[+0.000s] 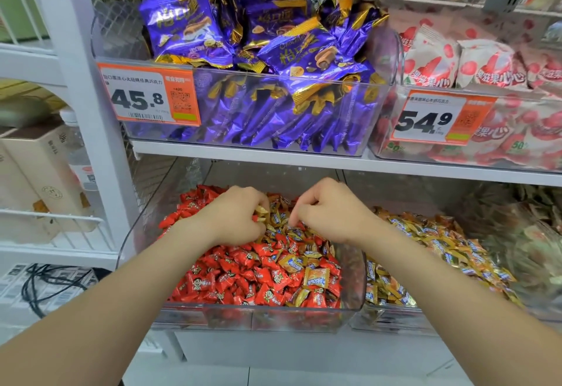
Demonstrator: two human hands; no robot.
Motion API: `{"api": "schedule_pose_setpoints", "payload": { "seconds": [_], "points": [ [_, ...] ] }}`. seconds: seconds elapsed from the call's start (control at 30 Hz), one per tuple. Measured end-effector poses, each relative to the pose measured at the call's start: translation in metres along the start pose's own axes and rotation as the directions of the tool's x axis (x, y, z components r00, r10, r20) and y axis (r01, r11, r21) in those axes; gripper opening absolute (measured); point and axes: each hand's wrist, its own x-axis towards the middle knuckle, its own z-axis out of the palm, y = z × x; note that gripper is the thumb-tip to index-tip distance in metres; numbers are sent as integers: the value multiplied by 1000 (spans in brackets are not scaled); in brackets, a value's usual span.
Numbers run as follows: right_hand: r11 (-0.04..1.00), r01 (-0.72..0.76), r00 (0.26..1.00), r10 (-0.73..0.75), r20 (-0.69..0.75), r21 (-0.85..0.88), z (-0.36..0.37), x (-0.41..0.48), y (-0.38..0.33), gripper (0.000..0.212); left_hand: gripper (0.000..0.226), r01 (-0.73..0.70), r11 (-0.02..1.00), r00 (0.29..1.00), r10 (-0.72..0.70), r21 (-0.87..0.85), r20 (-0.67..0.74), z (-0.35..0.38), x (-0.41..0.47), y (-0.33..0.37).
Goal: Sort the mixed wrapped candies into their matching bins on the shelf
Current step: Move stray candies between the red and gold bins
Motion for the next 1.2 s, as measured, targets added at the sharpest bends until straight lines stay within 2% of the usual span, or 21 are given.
{"api": "schedule_pose_setpoints", "payload": {
  "seconds": [0.13, 0.23, 0.37, 0.47, 0.57, 0.63, 0.67, 0.73, 0.83, 0.93, 1.03, 1.13, 1.2],
  "points": [
    [992, 27, 999, -23, 37, -121, -1, -5, -2, 36, 16, -7, 988, 999, 2, -155, -33, -8, -9, 0],
    [972, 102, 995, -97, 32, -211, -2, -5, 0, 29, 18, -11, 973, 992, -18, -231, -125, -12, -14, 3],
    [878, 280, 956, -221, 192, -387, -9, -13, 2, 12, 23, -63, 951, 981, 2, -303, -196, -11, -22, 13],
    [784, 317, 935, -163, 315, -534, -12, -23, 3, 30, 19, -120, 953, 989, 91, -278, -115, -4, -27, 24],
    [610, 365, 919, -114, 378, -703, -3, -27, 0, 53, 28, -201, 960, 980, 193, -194, -57, 10, -29, 28],
    [533, 381, 913, -89, 397, -756, 5, -26, 0, 50, 35, -242, 965, 969, 245, -96, 16, 17, -29, 25],
    [528, 376, 914, -75, 399, -762, 7, -26, 1, 44, 36, -255, 966, 964, 258, -52, 68, 20, -28, 23],
    [561, 343, 921, -43, 387, -754, 8, -24, 1, 31, 30, -291, 957, 949, 288, 1, 128, 25, -27, 18],
    [682, 271, 932, -10, 362, -680, 1, -19, 7, 23, 14, -315, 948, 946, 317, -38, 70, 24, -25, 19],
    [753, 277, 944, -98, 315, -597, -6, -16, 14, 36, 22, -233, 963, 972, 233, -134, -14, 13, -28, 23],
    [830, 242, 969, -177, 174, -503, -8, -14, 12, 39, 27, -147, 964, 988, 132, -220, -83, 6, -30, 22],
    [865, 241, 970, -223, 93, -439, -7, -9, 11, 45, 28, -30, 957, 998, 11, -288, -67, 1, -28, 21],
    [859, 235, 970, -236, 56, -455, -5, -5, 18, 56, 26, 31, 935, 999, -44, -353, -29, -2, -28, 19]
  ]
}}
